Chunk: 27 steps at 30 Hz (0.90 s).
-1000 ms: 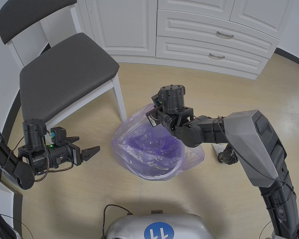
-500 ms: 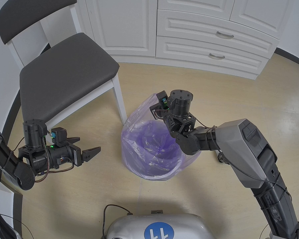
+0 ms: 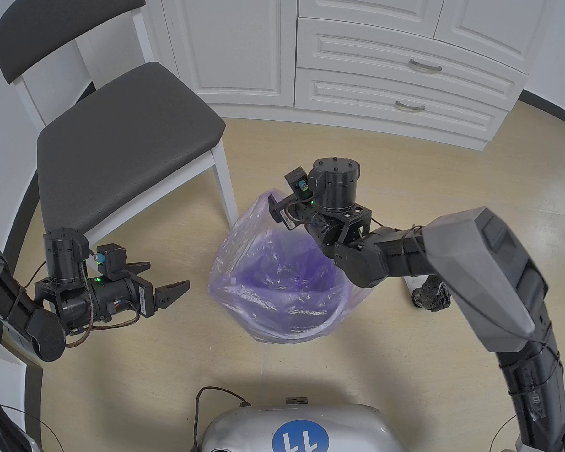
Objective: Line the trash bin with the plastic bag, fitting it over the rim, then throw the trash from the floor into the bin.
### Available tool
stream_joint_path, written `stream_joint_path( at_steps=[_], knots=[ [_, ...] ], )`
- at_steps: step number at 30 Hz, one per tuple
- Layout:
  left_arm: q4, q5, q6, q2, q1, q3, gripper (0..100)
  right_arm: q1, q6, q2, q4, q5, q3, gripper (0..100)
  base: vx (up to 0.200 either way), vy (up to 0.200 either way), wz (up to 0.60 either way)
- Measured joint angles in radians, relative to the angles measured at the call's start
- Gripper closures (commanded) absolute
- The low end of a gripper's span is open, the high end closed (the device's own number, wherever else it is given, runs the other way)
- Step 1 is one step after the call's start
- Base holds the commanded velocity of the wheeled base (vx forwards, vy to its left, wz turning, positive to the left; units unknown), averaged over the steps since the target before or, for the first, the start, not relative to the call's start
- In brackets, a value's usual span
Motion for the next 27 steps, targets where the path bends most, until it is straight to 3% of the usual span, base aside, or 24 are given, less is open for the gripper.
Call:
stream_joint_path(
  at_steps=[4,7,9,12,17,21,27],
  knots=[
    [-0.001,0.006,0.002,-0.002,-0.001,0.006,0,-0.003,0.009,-0.133,0.132,0.043,0.155,0,0.0,0.0,0.0],
    [-0.001,0.01,0.003,-0.004,-0.004,0.01,0,-0.007,0.08,-0.235,0.203,0.088,0.283,0,0.0,0.0,0.0],
    [-0.001,0.011,0.003,-0.005,-0.009,0.012,0,-0.011,0.16,-0.288,0.227,0.11,0.349,0,0.0,0.0,0.0],
    [-0.001,0.018,0.003,-0.01,-0.017,0.014,0,-0.017,0.349,-0.365,0.244,0.13,0.439,0,0.0,0.0,0.0],
    [-0.002,0.059,-0.004,-0.018,-0.054,0.019,0,-0.018,0.624,-0.443,0.17,0.119,0.583,0,0.0,0.0,0.0],
    [-0.008,0.163,-0.05,-0.021,-0.139,0.017,0,-0.014,0.728,-0.476,0.074,0.091,0.717,0,0.0,0.0,0.0],
    [-0.019,0.453,-0.156,0.021,-0.297,-0.045,0,-0.017,0.747,-0.477,-0.005,0.064,0.827,0,0.0,0.0,0.0]
  ],
)
